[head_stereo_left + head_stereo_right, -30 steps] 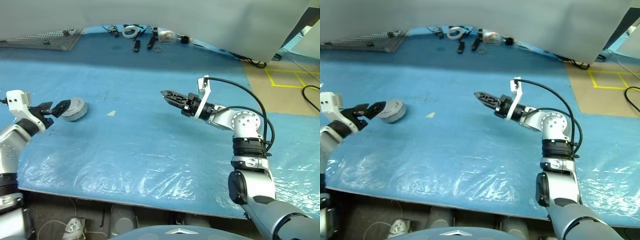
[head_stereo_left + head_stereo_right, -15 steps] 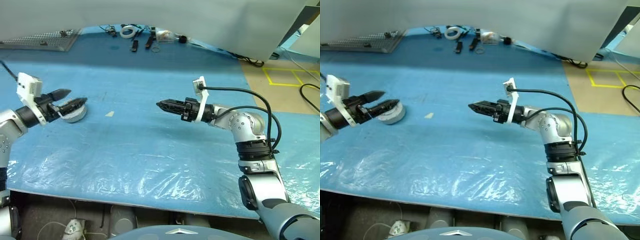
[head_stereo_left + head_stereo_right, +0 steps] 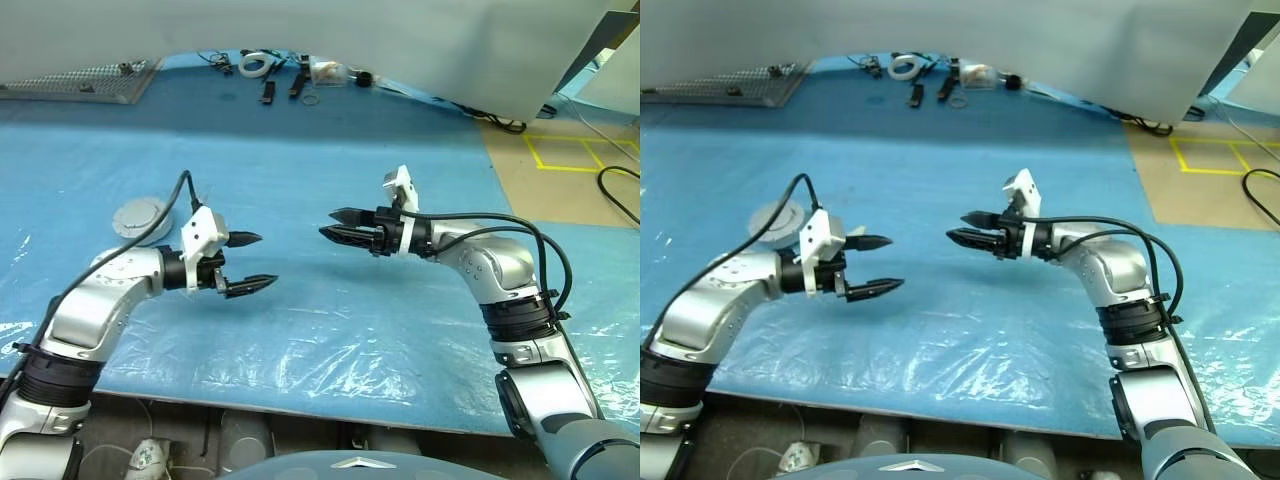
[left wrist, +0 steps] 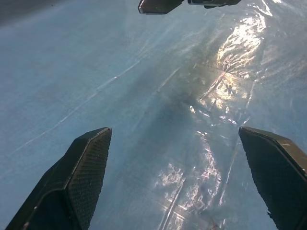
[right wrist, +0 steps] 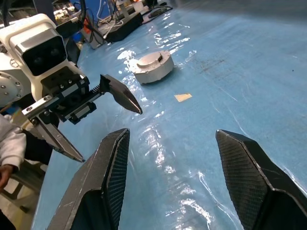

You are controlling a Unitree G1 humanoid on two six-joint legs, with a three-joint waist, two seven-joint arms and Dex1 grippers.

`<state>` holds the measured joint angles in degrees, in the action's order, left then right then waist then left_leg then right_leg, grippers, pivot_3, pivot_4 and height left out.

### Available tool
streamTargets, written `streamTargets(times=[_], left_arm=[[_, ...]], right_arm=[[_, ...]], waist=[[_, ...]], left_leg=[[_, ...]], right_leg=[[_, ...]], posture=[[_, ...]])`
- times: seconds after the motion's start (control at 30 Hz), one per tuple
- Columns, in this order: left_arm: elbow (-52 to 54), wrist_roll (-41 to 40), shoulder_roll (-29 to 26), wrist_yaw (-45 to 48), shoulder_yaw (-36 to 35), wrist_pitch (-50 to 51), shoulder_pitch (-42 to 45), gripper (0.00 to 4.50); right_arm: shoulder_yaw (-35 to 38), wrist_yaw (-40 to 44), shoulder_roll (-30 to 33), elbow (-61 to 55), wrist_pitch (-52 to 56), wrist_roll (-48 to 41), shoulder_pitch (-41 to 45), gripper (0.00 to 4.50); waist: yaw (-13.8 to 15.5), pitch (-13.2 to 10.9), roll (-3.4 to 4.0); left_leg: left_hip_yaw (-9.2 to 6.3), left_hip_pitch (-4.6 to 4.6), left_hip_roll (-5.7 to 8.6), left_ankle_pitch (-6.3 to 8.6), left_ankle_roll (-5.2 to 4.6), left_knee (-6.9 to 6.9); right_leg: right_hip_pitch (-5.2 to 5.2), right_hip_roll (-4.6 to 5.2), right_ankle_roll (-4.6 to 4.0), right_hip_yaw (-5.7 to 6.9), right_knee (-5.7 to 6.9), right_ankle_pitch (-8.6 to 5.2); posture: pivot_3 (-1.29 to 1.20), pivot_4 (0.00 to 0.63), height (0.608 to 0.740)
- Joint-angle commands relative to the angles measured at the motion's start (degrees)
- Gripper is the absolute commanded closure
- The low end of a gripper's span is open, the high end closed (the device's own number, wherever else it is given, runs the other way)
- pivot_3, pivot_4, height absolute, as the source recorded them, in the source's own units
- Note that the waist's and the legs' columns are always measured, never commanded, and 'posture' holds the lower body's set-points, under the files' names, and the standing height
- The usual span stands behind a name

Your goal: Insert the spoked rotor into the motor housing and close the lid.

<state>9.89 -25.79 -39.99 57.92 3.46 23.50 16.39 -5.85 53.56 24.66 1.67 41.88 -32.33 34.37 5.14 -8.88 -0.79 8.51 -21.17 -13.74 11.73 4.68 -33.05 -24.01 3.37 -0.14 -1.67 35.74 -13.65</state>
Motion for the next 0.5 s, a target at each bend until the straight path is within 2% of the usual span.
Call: streamTargets(times=[0.03, 0.5], left_arm=[[-0.8, 1.7, 0.9, 0.6, 0.5, -2.6, 1.4, 0.02], [-3.4, 2.3, 2.8, 0.9, -0.1, -1.7, 3.7, 0.02]], right_arm=[[1.2, -0.3, 0.4, -3.2, -1.3, 0.1, -0.7, 1.48], [1.7, -1.9, 0.3, -3.7, -3.2, 1.6, -1.4, 1.48]], waist=[[0.1, 0.0, 0.00], [0.2, 0.0, 0.00]], left_leg=[[0.00, 0.00, 0.00, 0.00, 0.00, 0.00], [0.01, 0.02, 0.01, 0.00, 0.00, -0.01]], right_leg=[[0.00, 0.00, 0.00, 0.00, 0.00, 0.00], [0.01, 0.00, 0.00, -0.02, 0.00, 0.00]], posture=[[0.00, 0.150, 0.740], [0.00, 0.150, 0.740]])
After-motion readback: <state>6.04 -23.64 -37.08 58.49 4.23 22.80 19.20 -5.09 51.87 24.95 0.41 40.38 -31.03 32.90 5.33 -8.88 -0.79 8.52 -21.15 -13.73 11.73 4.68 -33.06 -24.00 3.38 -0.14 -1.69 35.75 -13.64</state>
